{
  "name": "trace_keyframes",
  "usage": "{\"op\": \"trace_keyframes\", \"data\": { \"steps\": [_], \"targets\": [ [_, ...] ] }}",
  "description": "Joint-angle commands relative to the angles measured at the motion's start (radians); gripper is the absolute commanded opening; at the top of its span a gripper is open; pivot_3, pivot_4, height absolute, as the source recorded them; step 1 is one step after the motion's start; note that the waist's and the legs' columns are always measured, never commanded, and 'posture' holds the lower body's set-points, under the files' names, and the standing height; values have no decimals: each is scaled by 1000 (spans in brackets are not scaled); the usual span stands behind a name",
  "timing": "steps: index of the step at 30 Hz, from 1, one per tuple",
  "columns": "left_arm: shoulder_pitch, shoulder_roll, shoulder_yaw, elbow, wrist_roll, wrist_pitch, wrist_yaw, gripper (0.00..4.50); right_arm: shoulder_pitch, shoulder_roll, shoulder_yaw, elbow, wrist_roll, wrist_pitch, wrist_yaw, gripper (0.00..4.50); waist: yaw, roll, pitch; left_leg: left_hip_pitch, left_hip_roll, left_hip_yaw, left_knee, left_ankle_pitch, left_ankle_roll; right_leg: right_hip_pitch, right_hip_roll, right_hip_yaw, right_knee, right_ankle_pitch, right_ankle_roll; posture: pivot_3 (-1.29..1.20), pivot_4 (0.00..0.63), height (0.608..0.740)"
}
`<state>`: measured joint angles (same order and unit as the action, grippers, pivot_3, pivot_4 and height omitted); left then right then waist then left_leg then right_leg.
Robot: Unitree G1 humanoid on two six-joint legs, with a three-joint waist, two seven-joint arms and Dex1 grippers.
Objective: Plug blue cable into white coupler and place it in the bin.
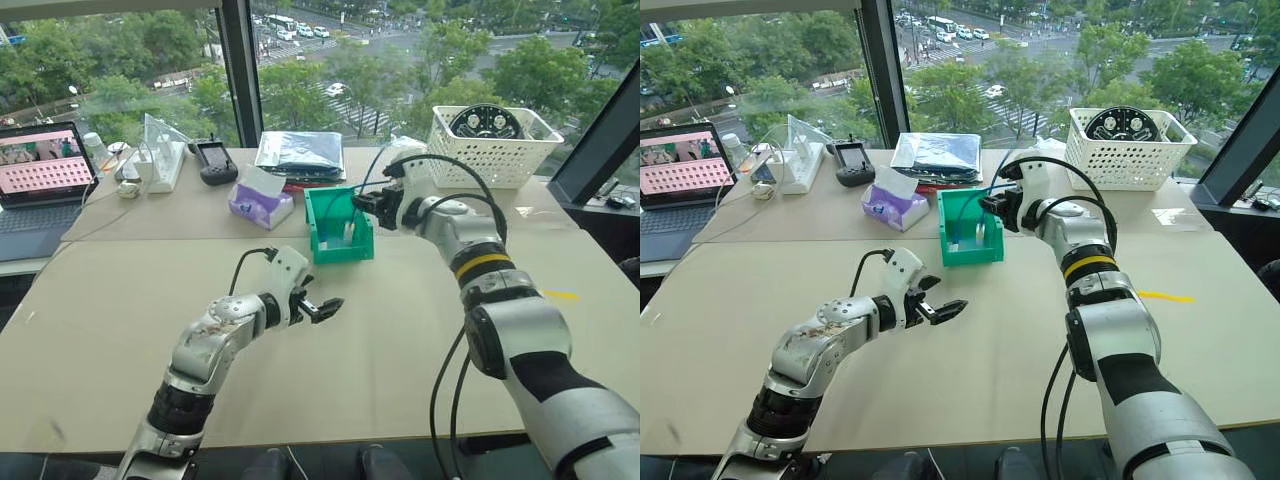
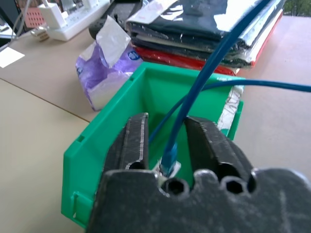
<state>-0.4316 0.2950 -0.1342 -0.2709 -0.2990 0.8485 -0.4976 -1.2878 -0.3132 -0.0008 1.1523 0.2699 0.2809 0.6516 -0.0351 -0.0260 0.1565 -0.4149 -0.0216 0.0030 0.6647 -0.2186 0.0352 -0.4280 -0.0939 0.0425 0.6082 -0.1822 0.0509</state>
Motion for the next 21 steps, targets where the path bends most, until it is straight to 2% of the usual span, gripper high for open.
{"op": "trace_keyframes", "data": {
  "steps": [1, 3, 5, 10, 13, 17, 18, 21],
  "targets": [
    [2, 19, 15, -27, 55, -63, 56, 4500, -58, -28, -68, -5, 18, -24, 69, 3060, -2, 0, 0, 0, 0, 0, 0, 0, 0, 0, 0, 0, 0, 0, 0, 0, 150, 740],
    [14, 56, 10, 5, 113, -131, 77, 4500, -34, -70, -107, -69, 57, 27, 149, 3703, -4, 0, 1, 0, 0, 0, 0, 0, 0, 0, 0, 0, 0, 0, 0, 0, 150, 740],
    [27, 82, 35, 22, 122, -192, 68, 4500, 42, -124, -127, -220, 105, 120, 247, 4473, 1, 1, 1, 0, 0, -1, -1, 0, -1, 0, 1, -1, 0, 0, 0, 0, 150, 740],
    [33, 112, 128, 52, 51, -266, -5, 4500, 435, -280, -170, -904, 284, 390, 340, 4473, 24, 1, 1, 0, 0, -3, -2, -1, -1, 0, -1, -3, -2, 0, 0, 0, 150, 740],
    [61, 138, 179, 69, 1, -296, -75, 4500, 645, -340, -240, -1214, 338, 484, 252, 4473, 28, 2, 2, -3, 0, -4, -2, -1, -1, -1, -1, -4, -2, 0, 0, 0, 150, 740],
    [139, 199, 194, 121, 16, -420, -163, 4500, 779, -291, -390, -1455, 509, 623, 79, 4473, 12, 3, 3, -2, 0, 1, -2, -1, -1, -4, -3, 0, 0, 0, 0, 0, 150, 740],
    [142, 191, 218, 135, -2, -429, -160, 4500, 850, -297, -379, -1499, 475, 603, 67, 4473, 12, 3, 4, 0, 0, 2, -2, -1, -1, -3, -3, 0, -2, -1, -1, 0, 150, 740],
    [134, 162, 264, 166, -33, -483, -147, 4500, 1089, -353, -232, -1540, 210, 382, 58, 4473, 30, -3, 3, 6, 3, 1, -2, 0, -2, 2, 1, -2, -2, -4, -1, 0, 150, 740]
  ]
}}
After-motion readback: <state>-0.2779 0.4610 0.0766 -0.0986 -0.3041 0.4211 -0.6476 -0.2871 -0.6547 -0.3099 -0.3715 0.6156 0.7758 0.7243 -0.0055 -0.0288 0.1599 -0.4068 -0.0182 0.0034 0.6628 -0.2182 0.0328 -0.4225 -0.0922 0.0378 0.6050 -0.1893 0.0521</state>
